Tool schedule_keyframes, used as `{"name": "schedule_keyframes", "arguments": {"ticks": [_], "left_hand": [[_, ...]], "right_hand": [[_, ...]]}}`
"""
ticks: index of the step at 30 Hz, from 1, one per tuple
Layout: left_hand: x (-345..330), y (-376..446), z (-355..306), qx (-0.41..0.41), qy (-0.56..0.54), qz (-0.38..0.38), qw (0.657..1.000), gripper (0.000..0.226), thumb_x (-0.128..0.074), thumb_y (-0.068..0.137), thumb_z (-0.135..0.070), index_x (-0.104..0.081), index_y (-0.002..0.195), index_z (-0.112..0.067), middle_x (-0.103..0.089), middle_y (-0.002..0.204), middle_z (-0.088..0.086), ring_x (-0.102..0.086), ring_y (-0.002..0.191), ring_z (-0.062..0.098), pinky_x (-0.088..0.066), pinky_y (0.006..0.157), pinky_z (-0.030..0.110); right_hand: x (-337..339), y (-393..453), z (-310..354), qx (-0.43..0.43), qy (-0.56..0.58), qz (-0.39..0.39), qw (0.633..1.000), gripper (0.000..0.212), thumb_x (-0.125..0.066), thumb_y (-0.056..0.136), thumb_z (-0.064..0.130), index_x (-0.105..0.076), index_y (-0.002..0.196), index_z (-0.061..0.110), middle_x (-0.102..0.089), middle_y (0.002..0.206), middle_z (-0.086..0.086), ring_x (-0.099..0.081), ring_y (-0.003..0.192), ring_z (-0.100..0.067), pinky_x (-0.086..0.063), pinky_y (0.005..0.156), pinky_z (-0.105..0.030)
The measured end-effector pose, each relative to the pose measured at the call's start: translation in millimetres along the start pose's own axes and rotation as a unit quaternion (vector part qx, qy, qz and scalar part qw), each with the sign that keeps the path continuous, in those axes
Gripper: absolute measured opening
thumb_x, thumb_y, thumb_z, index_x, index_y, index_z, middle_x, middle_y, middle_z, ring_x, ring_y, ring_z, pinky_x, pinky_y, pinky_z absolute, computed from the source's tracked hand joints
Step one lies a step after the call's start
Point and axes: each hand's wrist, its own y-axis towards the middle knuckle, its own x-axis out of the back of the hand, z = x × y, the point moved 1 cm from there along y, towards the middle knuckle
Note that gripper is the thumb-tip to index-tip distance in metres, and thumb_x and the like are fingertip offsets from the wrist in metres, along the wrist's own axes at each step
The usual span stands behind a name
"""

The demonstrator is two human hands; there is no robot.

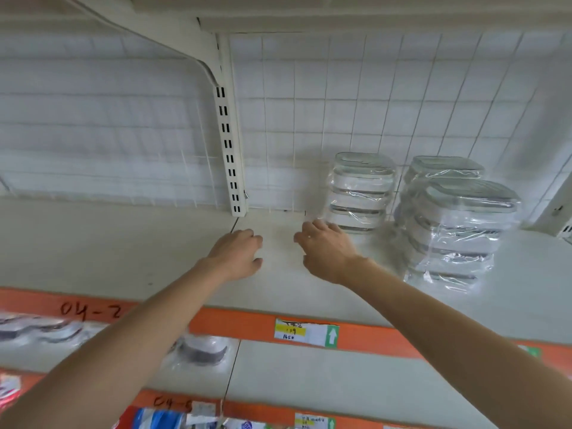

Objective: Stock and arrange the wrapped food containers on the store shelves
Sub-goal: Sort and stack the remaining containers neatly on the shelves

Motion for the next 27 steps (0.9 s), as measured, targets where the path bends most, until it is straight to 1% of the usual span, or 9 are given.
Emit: {"name": "schedule_keyframes", "arguments": {"ticks": [2, 6, 11, 14, 16, 19, 21, 24, 27], "left_hand": [[0.1, -17.7, 2.3, -0.005, -0.010, -0.024, 1.000, 0.036, -0.052, 0.091, -0.032, -0.054, 0.123, -0.013, -0.053, 0.118, 0.006, -0.052, 0.112, 0.027, -0.044, 0.091, 0.035], [-1.4, -60.5, 12.1, -0.022, -0.033, -0.066, 0.997, 0.034, -0.053, 0.090, -0.033, -0.058, 0.118, -0.014, -0.056, 0.113, 0.006, -0.053, 0.108, 0.026, -0.044, 0.088, 0.035], [-11.4, -136.6, 37.4, -0.040, -0.060, -0.095, 0.993, 0.030, -0.052, 0.092, -0.027, -0.061, 0.115, -0.012, -0.059, 0.112, 0.005, -0.054, 0.106, 0.023, -0.043, 0.091, 0.036], [-20.0, -189.5, 52.2, -0.062, -0.069, -0.114, 0.989, 0.027, -0.056, 0.089, -0.019, -0.064, 0.113, -0.010, -0.057, 0.120, 0.004, -0.051, 0.113, 0.021, -0.042, 0.096, 0.036], [-29.8, -222.5, 59.5, -0.056, -0.076, -0.104, 0.990, 0.027, -0.055, 0.090, -0.019, -0.064, 0.114, -0.009, -0.056, 0.121, 0.005, -0.051, 0.114, 0.021, -0.042, 0.096, 0.033], [-51.5, -261.1, 63.4, -0.026, -0.088, -0.058, 0.994, 0.027, -0.051, 0.092, -0.021, -0.062, 0.114, -0.011, -0.054, 0.120, 0.001, -0.052, 0.111, 0.018, -0.044, 0.088, 0.030], [-64.7, -277.9, 60.4, -0.011, -0.103, -0.034, 0.994, 0.026, -0.050, 0.092, -0.022, -0.060, 0.114, -0.012, -0.054, 0.120, 0.000, -0.051, 0.110, 0.017, -0.043, 0.088, 0.030], [-80.3, -290.4, 51.7, -0.004, -0.126, -0.010, 0.992, 0.032, -0.048, 0.095, -0.026, -0.057, 0.123, -0.012, -0.053, 0.124, 0.000, -0.050, 0.112, 0.017, -0.042, 0.092, 0.030], [-96.3, -289.3, 46.0, -0.003, -0.135, -0.005, 0.991, 0.034, -0.049, 0.095, -0.026, -0.056, 0.124, -0.011, -0.053, 0.124, 0.001, -0.050, 0.114, 0.019, -0.043, 0.093, 0.033]], "right_hand": [[2.2, -4.1, 7.3, 0.005, -0.003, 0.013, 1.000, 0.040, -0.048, 0.089, 0.019, -0.047, 0.129, 0.016, -0.046, 0.128, -0.005, -0.038, 0.123, -0.024, -0.033, 0.102, -0.037], [13.1, -11.4, 34.8, 0.002, 0.016, 0.006, 1.000, 0.036, -0.045, 0.091, 0.019, -0.049, 0.127, 0.016, -0.051, 0.126, -0.003, -0.043, 0.120, -0.022, -0.036, 0.094, -0.033], [10.6, -45.1, 112.6, 0.036, 0.049, -0.009, 0.998, 0.034, -0.045, 0.090, 0.020, -0.052, 0.123, 0.015, -0.052, 0.120, -0.003, -0.045, 0.116, -0.023, -0.038, 0.090, -0.033], [3.5, -72.2, 159.1, 0.060, 0.060, -0.013, 0.996, 0.033, -0.046, 0.090, 0.023, -0.051, 0.121, 0.015, -0.051, 0.122, -0.004, -0.044, 0.118, -0.024, -0.038, 0.091, -0.034], [-6.3, -90.8, 185.9, 0.063, 0.068, 0.016, 0.996, 0.035, -0.045, 0.091, 0.023, -0.050, 0.125, 0.015, -0.050, 0.127, -0.004, -0.042, 0.122, -0.023, -0.036, 0.094, -0.034], [-25.5, -119.6, 213.4, 0.051, 0.078, 0.084, 0.992, 0.039, -0.045, 0.092, 0.024, -0.048, 0.130, 0.015, -0.048, 0.130, -0.004, -0.040, 0.125, -0.022, -0.036, 0.099, -0.034], [-36.3, -135.3, 222.4, 0.041, 0.083, 0.118, 0.989, 0.040, -0.046, 0.092, 0.024, -0.047, 0.131, 0.014, -0.048, 0.130, -0.004, -0.039, 0.125, -0.022, -0.036, 0.099, -0.035], [-49.2, -150.1, 225.1, 0.019, 0.093, 0.138, 0.986, 0.041, -0.047, 0.092, 0.024, -0.046, 0.131, 0.014, -0.048, 0.129, -0.003, -0.039, 0.123, -0.021, -0.036, 0.098, -0.033], [-65.1, -152.5, 221.1, 0.007, 0.085, 0.143, 0.986, 0.043, -0.048, 0.092, 0.025, -0.043, 0.133, 0.015, -0.048, 0.130, -0.002, -0.039, 0.123, -0.020, -0.037, 0.097, -0.032]]}}
